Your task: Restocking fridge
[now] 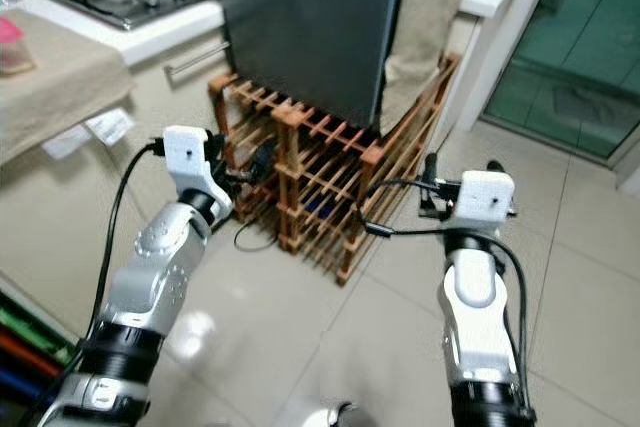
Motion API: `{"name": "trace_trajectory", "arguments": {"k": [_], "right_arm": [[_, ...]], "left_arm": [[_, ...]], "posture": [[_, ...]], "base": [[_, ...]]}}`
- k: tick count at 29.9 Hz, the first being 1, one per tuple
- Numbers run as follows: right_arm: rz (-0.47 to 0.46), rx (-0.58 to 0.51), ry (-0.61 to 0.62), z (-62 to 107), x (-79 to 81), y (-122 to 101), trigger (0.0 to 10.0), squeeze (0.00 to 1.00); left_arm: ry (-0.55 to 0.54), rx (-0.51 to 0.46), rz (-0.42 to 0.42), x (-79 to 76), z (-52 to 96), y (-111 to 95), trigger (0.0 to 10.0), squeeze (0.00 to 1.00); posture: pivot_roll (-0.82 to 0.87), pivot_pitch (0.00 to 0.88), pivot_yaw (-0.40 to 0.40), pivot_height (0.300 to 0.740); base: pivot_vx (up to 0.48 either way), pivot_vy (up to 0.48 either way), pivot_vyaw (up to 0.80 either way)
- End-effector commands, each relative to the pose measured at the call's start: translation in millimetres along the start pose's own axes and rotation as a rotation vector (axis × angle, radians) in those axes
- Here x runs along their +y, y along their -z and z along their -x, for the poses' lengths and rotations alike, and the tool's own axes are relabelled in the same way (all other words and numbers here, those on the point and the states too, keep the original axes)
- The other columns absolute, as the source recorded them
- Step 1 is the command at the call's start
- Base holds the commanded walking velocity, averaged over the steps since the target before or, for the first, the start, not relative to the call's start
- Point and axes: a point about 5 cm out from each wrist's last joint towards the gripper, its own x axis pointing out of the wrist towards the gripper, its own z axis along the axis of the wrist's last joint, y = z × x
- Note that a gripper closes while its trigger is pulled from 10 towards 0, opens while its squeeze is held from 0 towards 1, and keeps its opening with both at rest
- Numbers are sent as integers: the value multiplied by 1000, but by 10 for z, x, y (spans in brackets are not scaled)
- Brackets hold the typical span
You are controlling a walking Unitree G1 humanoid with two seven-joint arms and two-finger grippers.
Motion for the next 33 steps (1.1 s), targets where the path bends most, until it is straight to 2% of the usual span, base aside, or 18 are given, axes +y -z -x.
{"name": "trace_trajectory", "arguments": {"k": [1, 9, 15, 19, 25, 30, 33], "right_arm": [[22, -7, 20, -21, -66, -23, 10000, 506], [22, -10, 37, -46, -98, -38, 10000, 518], [20, -13, 21, -57, -63, -42, 10000, 518], [24, -23, 13, -63, -49, -62, 10000, 514], [27, -37, 2, -85, -4, -86, 10000, 514], [25, -39, 7, -93, -7, -92, 10000, 514], [14, -22, 13, -86, -36, -68, 10000, 514]], "left_arm": [[36, 2, -6, -106, -50, -14, 10000, 0], [47, 6, -5, -137, -78, -2, 10000, 0], [35, -11, 4, -153, -71, -22, 10000, 0], [28, -42, -11, -167, -61, -59, 10000, 0], [3, -83, -25, -162, -123, -187, 10000, 0], [9, -79, -29, -165, -130, -183, 10000, 0], [-41, -43, 17, -64, -111, -97, 10000, 0]], "posture": [[-155, 30, 32, 732], [-157, 28, 33, 732], [-151, 32, 27, 732], [-151, 32, 27, 732], [-147, 29, 30, 732], [-150, 28, 35, 732], [-151, 27, 35, 732]], "base": [[0, 0, 0], [0, 0, -800], [0, 0, -660], [259, 0, 0], [480, 0, 0], [480, 0, 0], [480, 0, 0]]}}
